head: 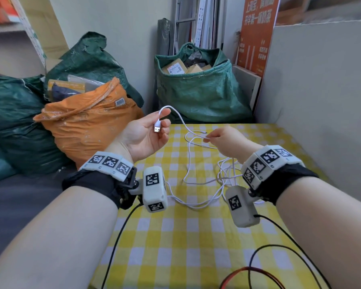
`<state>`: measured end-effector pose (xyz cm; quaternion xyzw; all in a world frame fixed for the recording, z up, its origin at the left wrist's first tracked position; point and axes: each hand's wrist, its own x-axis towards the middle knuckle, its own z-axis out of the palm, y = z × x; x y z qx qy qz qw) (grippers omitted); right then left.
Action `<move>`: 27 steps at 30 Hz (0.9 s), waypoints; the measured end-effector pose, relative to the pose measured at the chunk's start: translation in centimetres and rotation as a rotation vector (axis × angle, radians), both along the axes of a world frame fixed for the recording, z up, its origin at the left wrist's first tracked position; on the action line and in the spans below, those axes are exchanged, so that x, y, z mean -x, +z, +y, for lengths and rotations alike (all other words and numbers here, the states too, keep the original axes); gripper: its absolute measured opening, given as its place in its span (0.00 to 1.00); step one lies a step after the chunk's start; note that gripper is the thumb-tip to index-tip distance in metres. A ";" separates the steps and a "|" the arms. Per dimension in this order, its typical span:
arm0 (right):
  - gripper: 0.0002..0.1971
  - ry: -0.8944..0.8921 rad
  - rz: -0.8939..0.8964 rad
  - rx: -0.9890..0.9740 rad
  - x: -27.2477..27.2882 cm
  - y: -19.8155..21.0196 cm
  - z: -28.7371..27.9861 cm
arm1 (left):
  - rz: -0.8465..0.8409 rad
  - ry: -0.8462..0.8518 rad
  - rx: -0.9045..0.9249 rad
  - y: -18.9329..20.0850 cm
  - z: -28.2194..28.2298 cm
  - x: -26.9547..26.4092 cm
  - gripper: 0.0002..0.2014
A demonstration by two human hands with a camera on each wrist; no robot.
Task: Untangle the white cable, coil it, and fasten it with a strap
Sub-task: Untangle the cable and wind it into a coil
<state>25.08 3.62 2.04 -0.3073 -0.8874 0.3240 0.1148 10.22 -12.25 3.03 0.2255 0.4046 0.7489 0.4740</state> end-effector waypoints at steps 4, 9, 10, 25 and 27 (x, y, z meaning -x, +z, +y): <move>0.18 0.027 -0.038 0.063 0.3 -0.8 -0.6 | -0.041 0.000 -0.003 -0.4 0.3 -0.1 0.11; 0.12 -0.046 0.025 0.150 -0.6 -1.5 0.9 | -0.293 0.118 -0.213 0.1 0.0 1.7 0.14; 0.13 -0.066 0.046 0.152 -0.9 -1.6 1.4 | -0.310 0.162 -0.239 0.2 -0.2 2.1 0.14; 0.12 0.137 -0.178 -0.074 0.5 -0.3 -0.3 | 0.190 0.145 -0.003 0.1 1.5 -0.3 0.13; 0.12 0.214 -0.187 -0.125 0.9 0.1 -1.2 | 0.360 0.107 0.133 -0.2 2.0 -1.0 0.12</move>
